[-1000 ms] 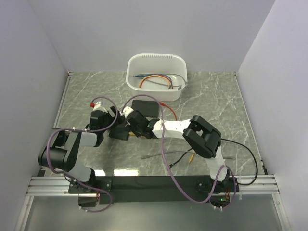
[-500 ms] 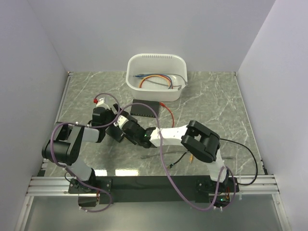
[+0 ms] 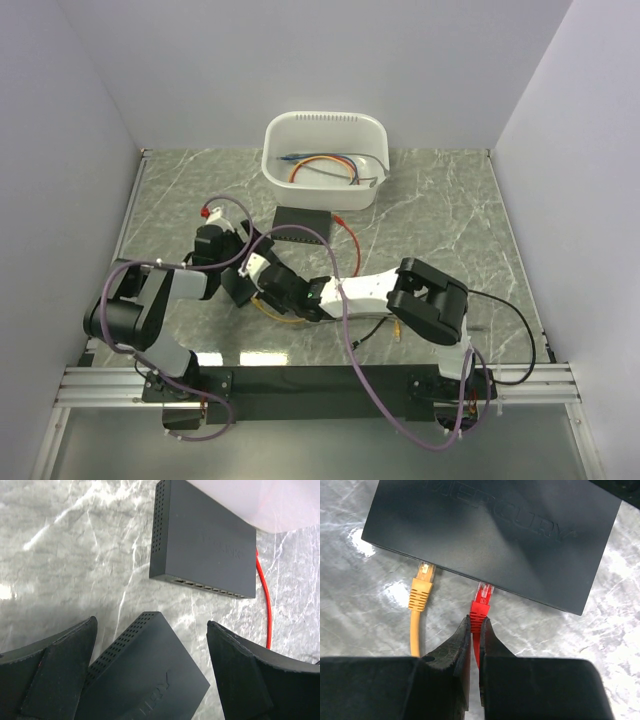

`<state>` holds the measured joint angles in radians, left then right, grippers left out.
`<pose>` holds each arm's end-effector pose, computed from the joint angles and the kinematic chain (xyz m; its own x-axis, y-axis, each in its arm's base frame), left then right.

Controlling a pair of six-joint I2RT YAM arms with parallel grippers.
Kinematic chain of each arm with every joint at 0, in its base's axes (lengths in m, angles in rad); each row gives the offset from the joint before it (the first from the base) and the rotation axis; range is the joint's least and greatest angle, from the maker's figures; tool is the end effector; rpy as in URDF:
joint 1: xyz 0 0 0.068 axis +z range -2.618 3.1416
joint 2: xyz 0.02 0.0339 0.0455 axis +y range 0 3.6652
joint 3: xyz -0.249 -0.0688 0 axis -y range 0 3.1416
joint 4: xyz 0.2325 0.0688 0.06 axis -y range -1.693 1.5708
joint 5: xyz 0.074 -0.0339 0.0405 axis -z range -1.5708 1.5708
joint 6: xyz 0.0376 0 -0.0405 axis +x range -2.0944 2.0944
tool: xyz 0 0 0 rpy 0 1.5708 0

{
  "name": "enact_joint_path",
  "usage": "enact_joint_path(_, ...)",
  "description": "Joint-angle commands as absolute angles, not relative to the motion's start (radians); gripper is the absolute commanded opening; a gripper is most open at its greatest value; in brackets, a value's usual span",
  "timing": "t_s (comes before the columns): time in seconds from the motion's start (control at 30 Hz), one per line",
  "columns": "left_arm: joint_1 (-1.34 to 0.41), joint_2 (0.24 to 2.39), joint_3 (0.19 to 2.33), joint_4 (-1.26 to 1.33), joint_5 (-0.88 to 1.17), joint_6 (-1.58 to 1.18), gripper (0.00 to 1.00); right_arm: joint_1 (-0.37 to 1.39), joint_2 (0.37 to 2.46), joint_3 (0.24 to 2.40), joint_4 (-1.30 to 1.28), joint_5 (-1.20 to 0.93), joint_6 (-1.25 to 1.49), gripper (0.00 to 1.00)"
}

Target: Insert the plug into the switch port

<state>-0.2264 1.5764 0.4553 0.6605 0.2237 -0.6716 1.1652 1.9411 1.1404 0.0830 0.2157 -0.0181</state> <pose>0.2667 -0.0700 0.1300 -0.5958 -0.4854 -0.6399 0.0534 0.7710 -0.6346 0.1646 0.3630 0.1477 -0.2444 -0.6139 -0.7506 -0.8385 0.5226 -0.1544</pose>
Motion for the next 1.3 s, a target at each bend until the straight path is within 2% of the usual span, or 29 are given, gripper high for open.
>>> enact_joint_path(0.0, -0.267, 1.545, 0.411, 0.470, 0.318, -0.749, 0.96, 1.164, 1.885, 1.224, 0.281, 0.276, 0.035, 0.00)
enact_joint_path(0.23, -0.270, 1.508, 0.382, 0.422, 0.287, -0.785, 0.96, 1.143, 1.945, 1.282, 0.236, 0.311, 0.118, 0.00)
enact_joint_path(0.83, -0.382, 1.557, 0.341, 0.414, 0.193, -0.851, 0.96, 1.104, 1.970, 1.377, 0.492, 0.186, 0.104, 0.00)
enact_joint_path(1.03, -0.385, 1.533, 0.377, 0.322, 0.129, -0.856, 0.98, 1.104, 1.996, 1.385, 0.457, 0.192, 0.118, 0.00)
enact_joint_path(1.17, -0.385, 1.482, 0.431, 0.210, 0.057, -0.858, 0.99, 1.103, 1.936, 1.297, 0.456, 0.232, 0.117, 0.11)
enact_joint_path(1.2, -0.382, 1.473, 0.463, 0.186, 0.039, -0.853, 0.99, 1.103, 1.924, 1.284, 0.450, 0.242, 0.115, 0.20)
enact_joint_path(1.27, -0.374, 1.437, 0.527, 0.071, -0.036, -0.845, 0.99, 1.104, 1.889, 1.252, 0.410, 0.267, 0.117, 0.30)
